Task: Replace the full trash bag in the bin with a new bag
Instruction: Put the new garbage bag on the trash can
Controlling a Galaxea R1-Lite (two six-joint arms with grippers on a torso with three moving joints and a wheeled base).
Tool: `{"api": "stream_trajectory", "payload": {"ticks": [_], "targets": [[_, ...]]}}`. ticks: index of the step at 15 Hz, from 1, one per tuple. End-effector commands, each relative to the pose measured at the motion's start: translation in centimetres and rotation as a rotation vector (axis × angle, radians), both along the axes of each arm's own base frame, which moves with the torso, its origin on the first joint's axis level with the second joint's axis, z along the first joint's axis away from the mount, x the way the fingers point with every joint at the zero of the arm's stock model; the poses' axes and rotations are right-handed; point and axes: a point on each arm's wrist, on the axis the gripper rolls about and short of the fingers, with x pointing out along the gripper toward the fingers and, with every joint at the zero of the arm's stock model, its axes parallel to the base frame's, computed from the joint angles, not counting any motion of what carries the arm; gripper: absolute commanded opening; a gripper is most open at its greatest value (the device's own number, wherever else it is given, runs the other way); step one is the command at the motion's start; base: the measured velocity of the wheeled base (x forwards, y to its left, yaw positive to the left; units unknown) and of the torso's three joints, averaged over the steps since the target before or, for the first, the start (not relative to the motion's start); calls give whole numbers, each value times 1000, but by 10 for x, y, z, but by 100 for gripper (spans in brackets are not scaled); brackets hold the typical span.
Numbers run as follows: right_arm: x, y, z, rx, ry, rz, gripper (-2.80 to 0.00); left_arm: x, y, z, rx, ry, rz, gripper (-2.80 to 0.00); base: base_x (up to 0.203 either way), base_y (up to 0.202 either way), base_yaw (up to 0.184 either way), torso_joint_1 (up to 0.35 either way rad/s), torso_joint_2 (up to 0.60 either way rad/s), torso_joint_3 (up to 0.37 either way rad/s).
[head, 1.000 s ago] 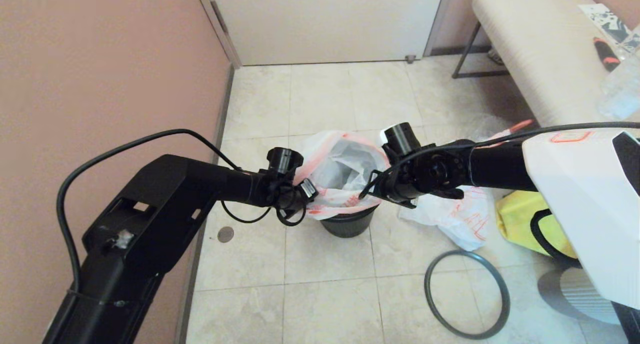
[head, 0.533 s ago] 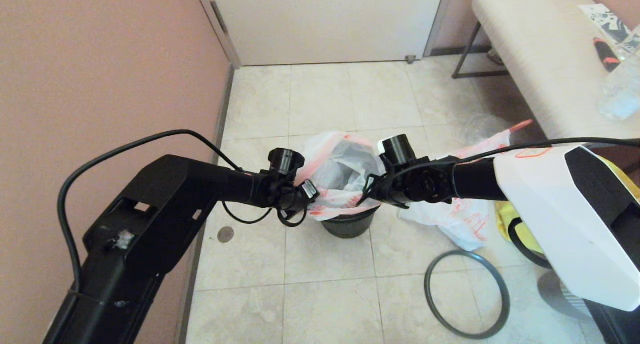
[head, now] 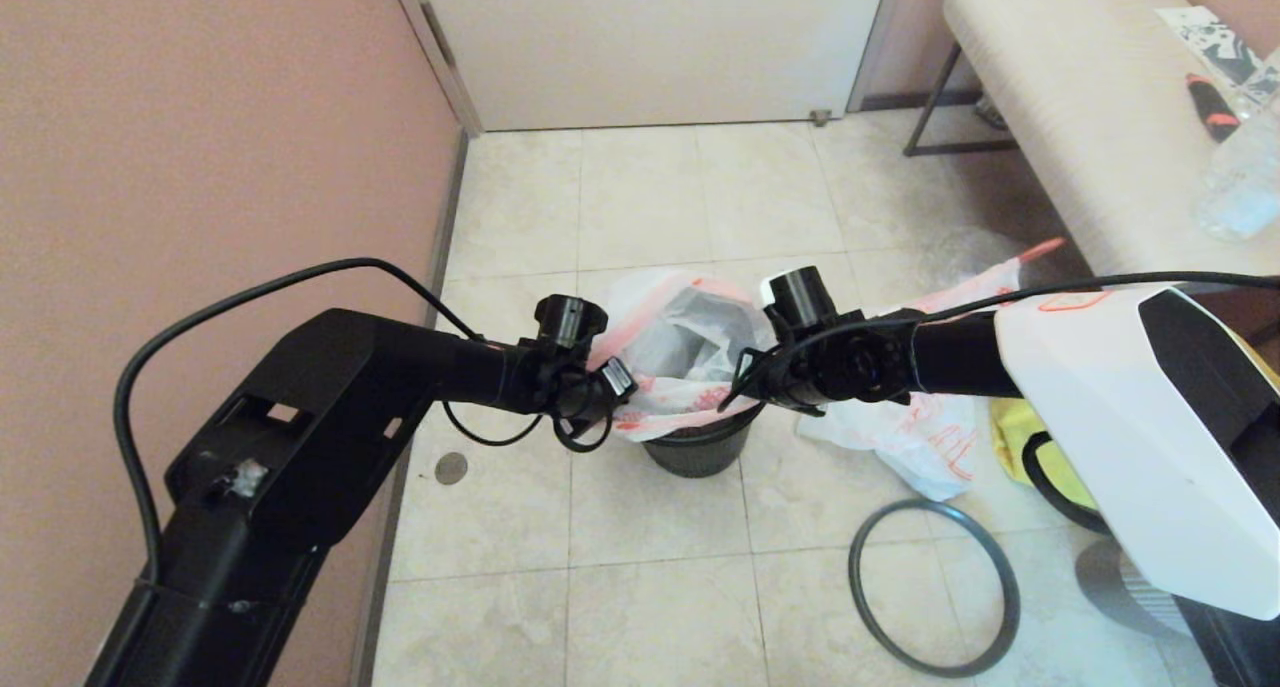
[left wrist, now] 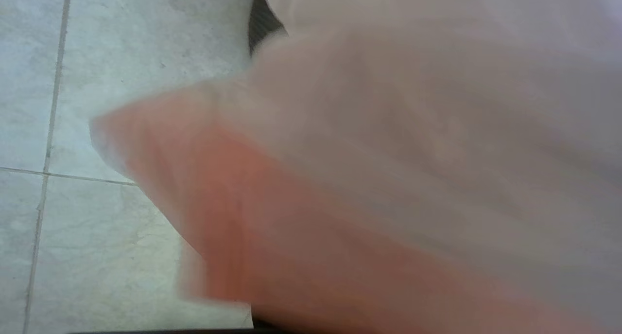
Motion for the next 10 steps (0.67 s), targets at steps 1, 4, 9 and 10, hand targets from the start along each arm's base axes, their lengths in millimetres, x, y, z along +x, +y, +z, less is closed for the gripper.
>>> {"api": "stream_trajectory", "payload": {"ticks": [1, 4, 9, 10], "targets": [[-5, -1, 2, -12, 30, 0, -280, 0, 1, -1, -4, 3, 6, -280, 0, 0, 0, 0, 0, 0], [-10, 2, -2, -10, 63, -3, -280, 0, 0, -1, -4, 2, 6, -280, 0, 0, 0, 0, 0, 0], [-30, 3, -9, -22, 134, 28, -280, 0, 0, 0, -6, 1, 7, -280, 0, 0, 0, 0, 0, 0], [-33, 2, -13, -28, 153, 35, -280, 0, 0, 0, -4, 1, 6, -280, 0, 0, 0, 0, 0, 0]]}}
